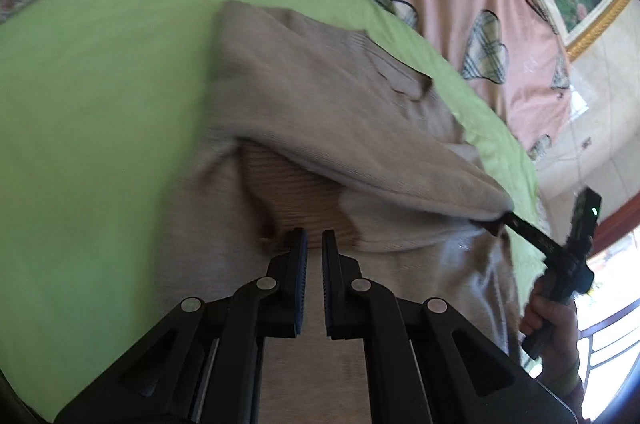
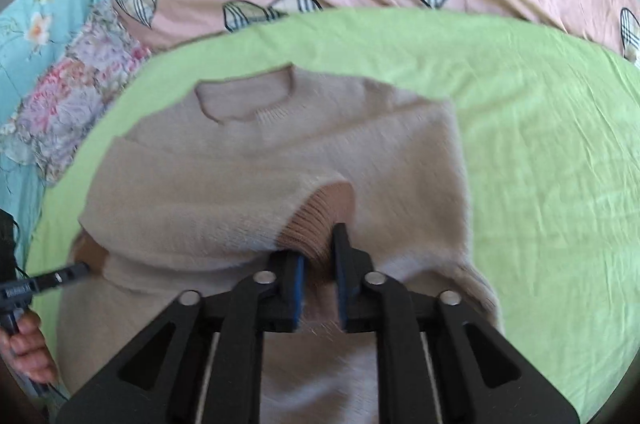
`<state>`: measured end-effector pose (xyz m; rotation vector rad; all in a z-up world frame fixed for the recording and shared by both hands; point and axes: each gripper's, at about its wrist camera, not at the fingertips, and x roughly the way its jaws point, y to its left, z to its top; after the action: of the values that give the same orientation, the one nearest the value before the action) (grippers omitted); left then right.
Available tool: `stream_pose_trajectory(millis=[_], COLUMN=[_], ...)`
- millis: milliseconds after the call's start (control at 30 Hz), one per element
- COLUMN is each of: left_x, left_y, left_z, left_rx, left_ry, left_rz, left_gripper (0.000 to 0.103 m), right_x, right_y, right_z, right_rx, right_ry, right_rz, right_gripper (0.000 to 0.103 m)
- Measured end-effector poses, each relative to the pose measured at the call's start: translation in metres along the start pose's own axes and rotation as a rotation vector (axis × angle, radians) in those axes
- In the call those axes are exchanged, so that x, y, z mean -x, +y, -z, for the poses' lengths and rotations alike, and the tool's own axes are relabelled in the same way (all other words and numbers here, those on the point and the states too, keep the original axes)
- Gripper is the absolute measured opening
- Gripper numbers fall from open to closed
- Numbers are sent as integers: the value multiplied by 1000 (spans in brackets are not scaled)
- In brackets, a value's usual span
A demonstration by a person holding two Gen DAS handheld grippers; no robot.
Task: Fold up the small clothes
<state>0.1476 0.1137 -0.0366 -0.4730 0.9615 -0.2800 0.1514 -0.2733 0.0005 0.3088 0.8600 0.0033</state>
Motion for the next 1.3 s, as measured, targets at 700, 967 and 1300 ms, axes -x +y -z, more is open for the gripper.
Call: stream_pose_trajectory(millis=[700,967,1300], left_x=[-24,-21,-21], left_y=[23,36,39], left_z=[-41,-38,-36], left_rx=[80,141,161], left_ry=[-108,-121,-129], left_rz=[-230,-162,-137], left_gripper=[8,7,7], right_x=[5,21,27], right_y=[10,14,-63], right_z=[-6,17,4], right_rx=[87,214,-177], right_ry=[-104,-80,-65], right_rz=[82,105,-246], right_gripper=[13,49,50])
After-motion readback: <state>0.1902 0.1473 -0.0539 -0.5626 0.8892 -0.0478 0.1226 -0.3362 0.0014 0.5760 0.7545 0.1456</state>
